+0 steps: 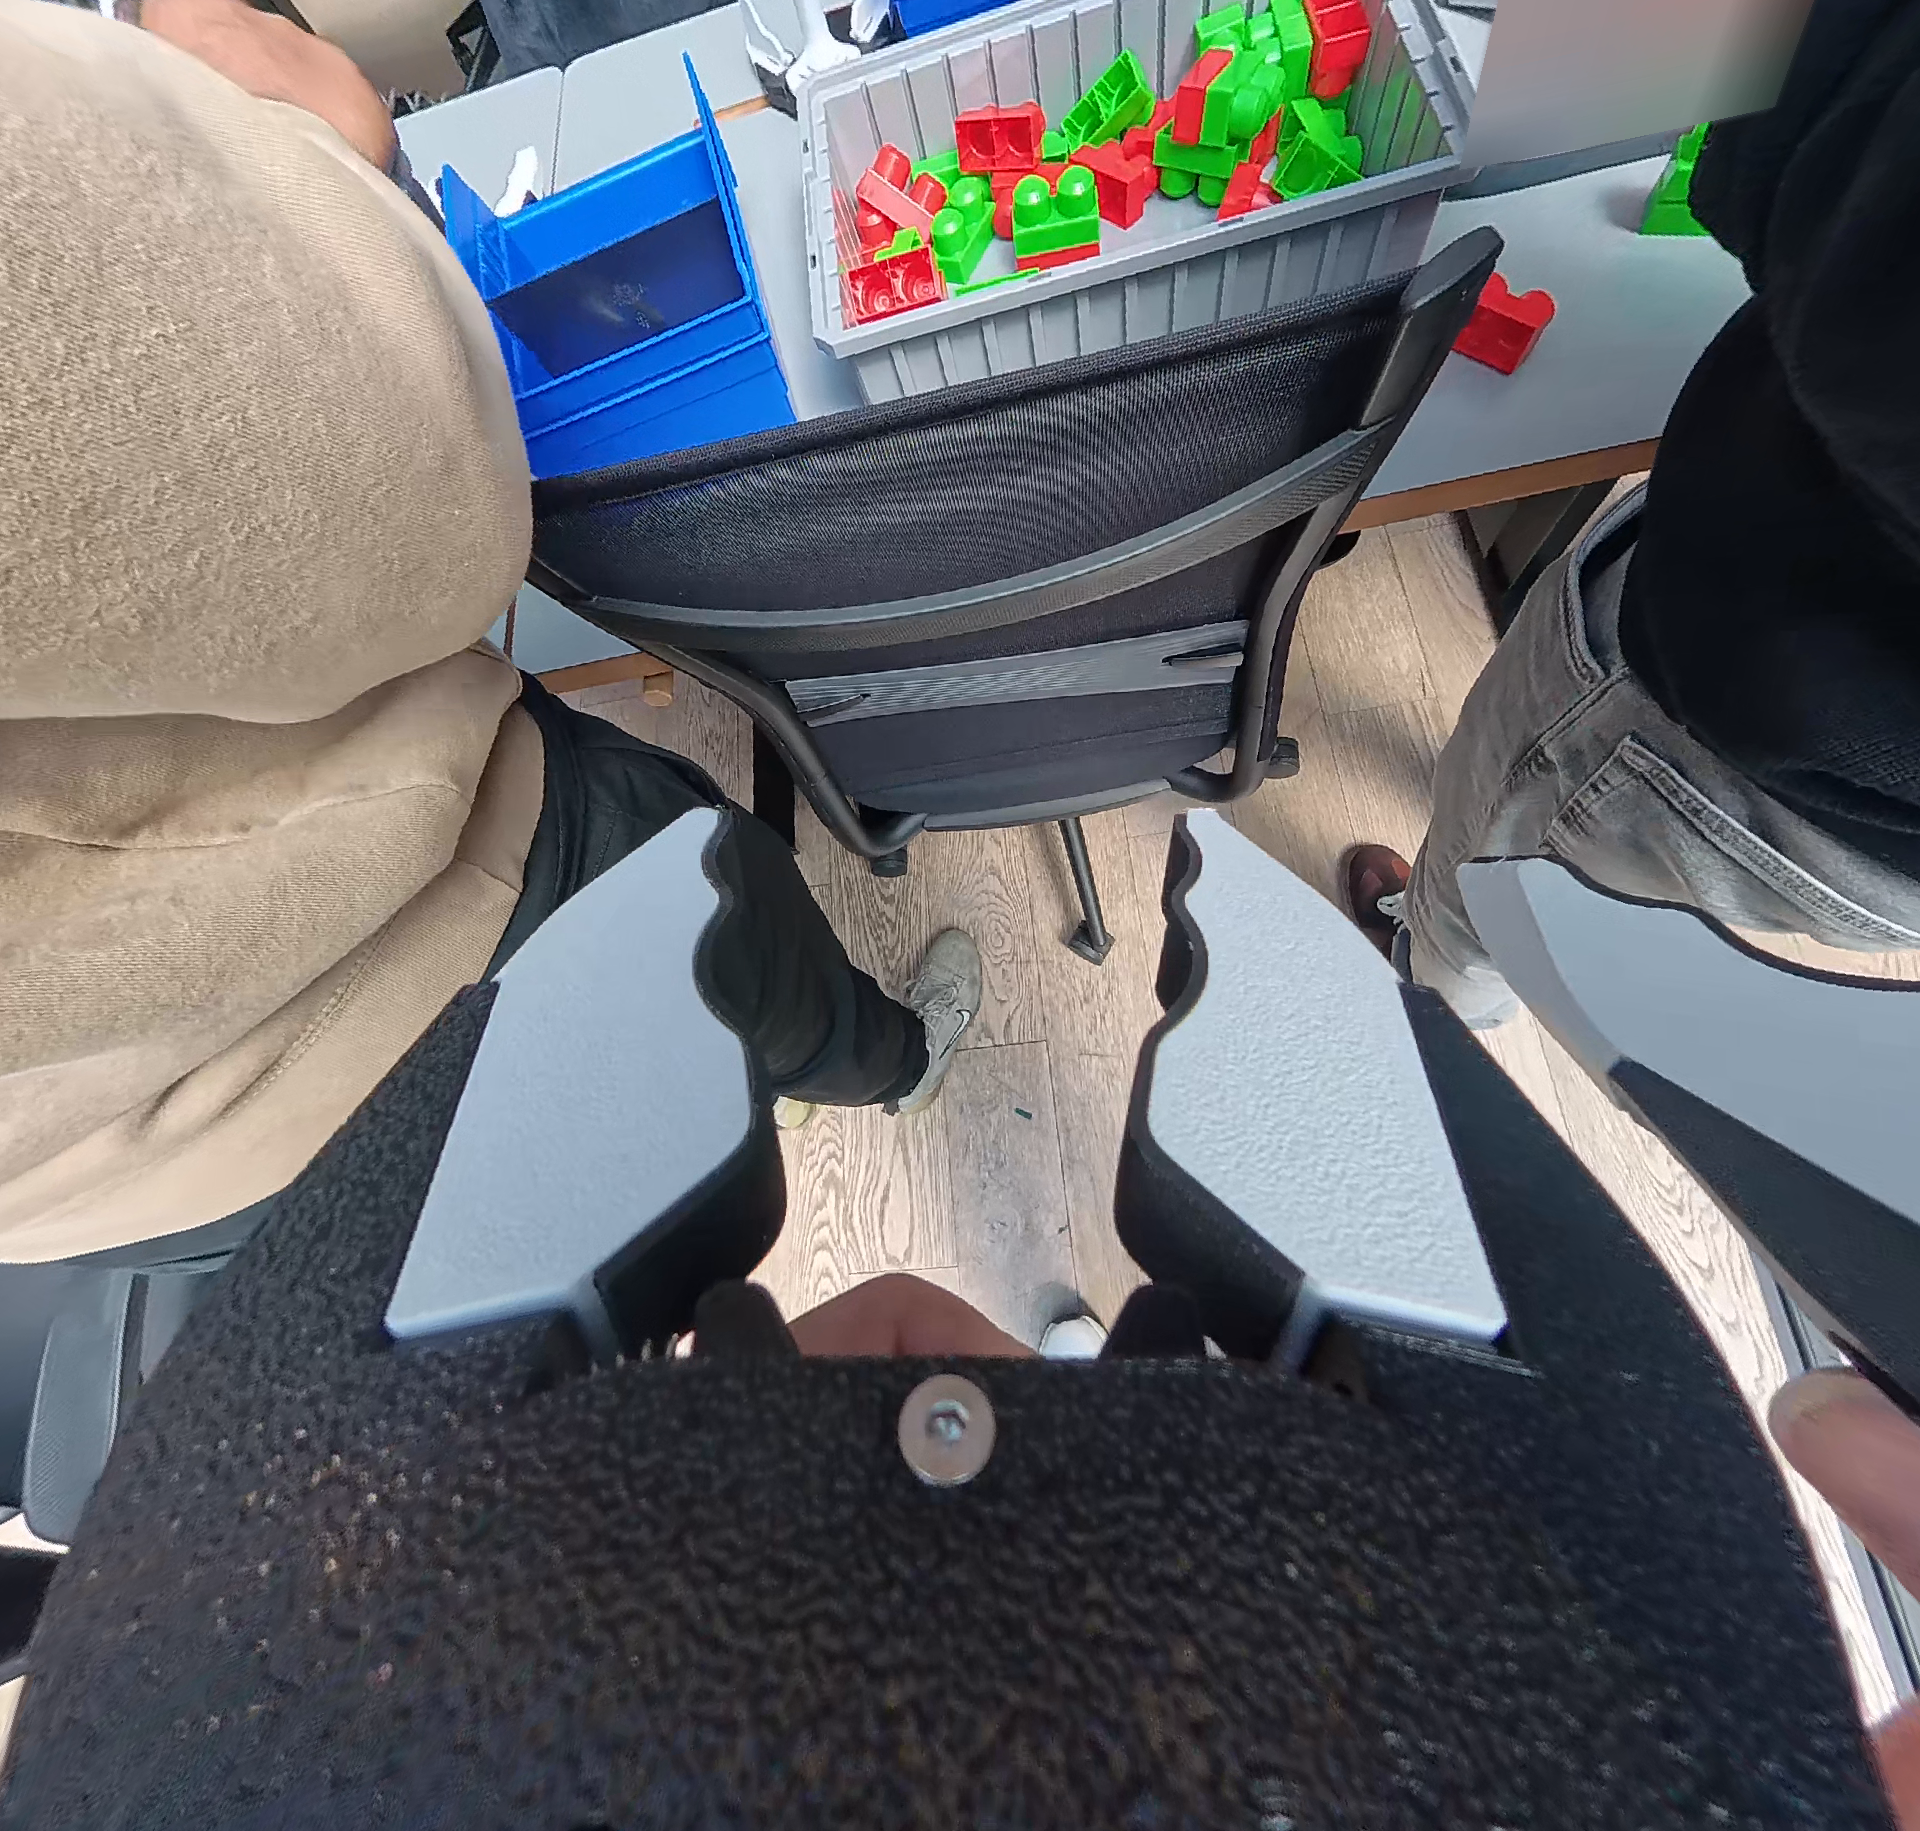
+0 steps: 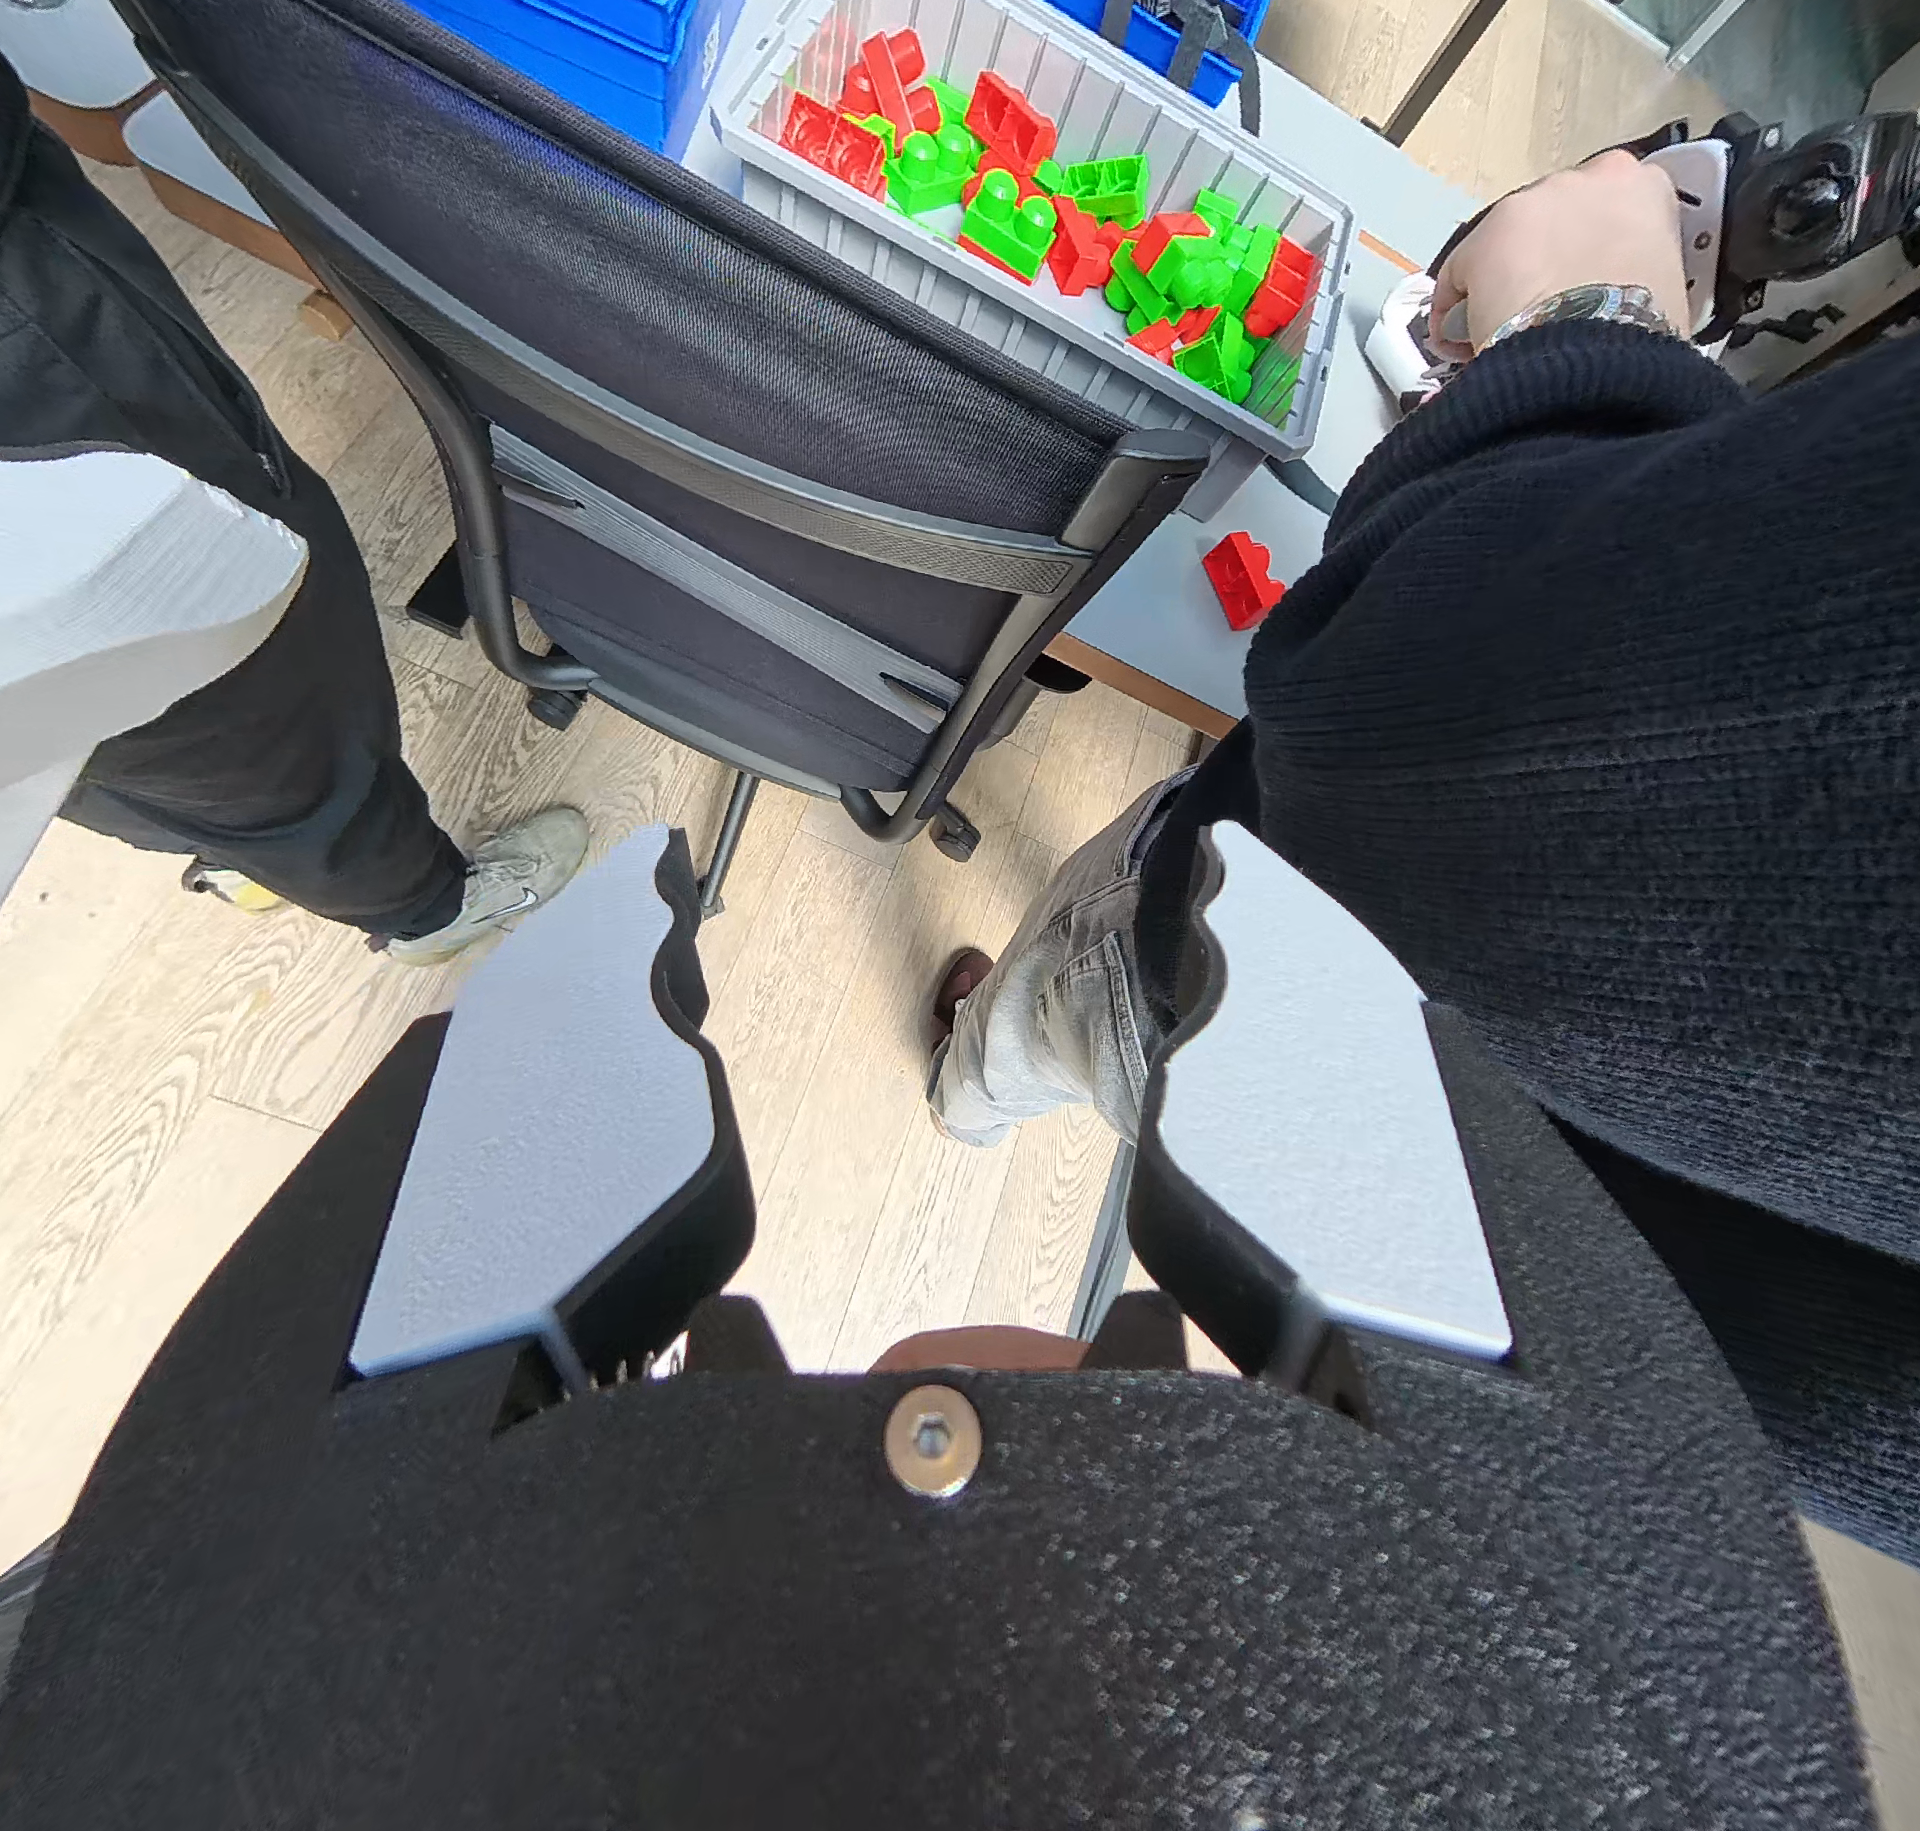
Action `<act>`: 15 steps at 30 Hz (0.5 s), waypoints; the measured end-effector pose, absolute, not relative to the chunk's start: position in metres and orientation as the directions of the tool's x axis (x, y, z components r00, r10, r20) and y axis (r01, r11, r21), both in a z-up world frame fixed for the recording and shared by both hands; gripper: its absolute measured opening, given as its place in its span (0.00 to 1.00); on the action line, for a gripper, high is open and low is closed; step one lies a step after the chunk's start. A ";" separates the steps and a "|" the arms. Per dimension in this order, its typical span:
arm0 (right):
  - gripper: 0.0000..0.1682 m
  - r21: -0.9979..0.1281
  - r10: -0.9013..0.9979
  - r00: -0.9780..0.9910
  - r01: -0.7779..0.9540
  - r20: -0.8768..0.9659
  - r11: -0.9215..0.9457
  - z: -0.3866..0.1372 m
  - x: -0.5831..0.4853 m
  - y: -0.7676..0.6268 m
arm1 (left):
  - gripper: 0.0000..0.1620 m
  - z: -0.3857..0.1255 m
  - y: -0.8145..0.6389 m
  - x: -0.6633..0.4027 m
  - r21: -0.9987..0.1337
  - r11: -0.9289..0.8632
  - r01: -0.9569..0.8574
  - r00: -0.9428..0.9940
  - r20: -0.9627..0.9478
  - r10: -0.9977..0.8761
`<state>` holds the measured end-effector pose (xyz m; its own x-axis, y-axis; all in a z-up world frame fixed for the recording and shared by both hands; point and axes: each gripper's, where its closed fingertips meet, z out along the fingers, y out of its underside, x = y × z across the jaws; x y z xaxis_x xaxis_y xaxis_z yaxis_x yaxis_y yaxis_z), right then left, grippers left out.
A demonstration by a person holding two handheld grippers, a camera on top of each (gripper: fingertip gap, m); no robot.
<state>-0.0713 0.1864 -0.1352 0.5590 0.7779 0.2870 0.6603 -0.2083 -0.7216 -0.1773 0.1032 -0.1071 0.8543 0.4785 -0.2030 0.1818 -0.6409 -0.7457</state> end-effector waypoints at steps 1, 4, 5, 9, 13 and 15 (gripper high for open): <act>0.53 -0.720 0.767 0.565 0.664 0.305 -0.203 -0.135 -0.070 0.188 | 0.48 -0.107 0.103 -0.177 -0.747 -0.640 0.181 0.854 -0.203 0.479; 0.52 -0.709 0.751 0.560 0.682 0.349 -0.179 -0.135 -0.067 0.189 | 0.48 -0.109 0.103 -0.176 -0.743 -0.643 0.185 0.857 -0.198 0.475; 0.52 -0.708 0.757 0.556 0.683 0.344 -0.180 -0.136 -0.067 0.187 | 0.48 -0.111 0.102 -0.175 -0.741 -0.643 0.192 0.859 -0.190 0.476; 0.52 -0.701 0.762 0.542 0.693 0.354 -0.168 -0.135 -0.065 0.183 | 0.48 -0.119 0.098 -0.174 -0.731 -0.646 0.219 0.862 -0.165 0.479; 0.51 -0.691 0.813 0.497 0.702 0.303 -0.172 -0.142 -0.072 0.173 | 0.48 -0.122 0.093 -0.176 -0.725 -0.652 0.224 0.862 -0.165 0.480; 0.51 -0.692 0.839 0.485 0.695 0.247 -0.198 -0.147 -0.074 0.166 | 0.48 -0.125 0.090 -0.179 -0.716 -0.663 0.216 0.856 -0.188 0.481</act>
<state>-0.0739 0.1665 -0.1470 0.4849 0.8390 0.2470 0.6946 -0.1979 -0.6916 -0.1788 0.0895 -0.1250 0.8563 0.4812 -0.1876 0.2159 -0.6634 -0.7164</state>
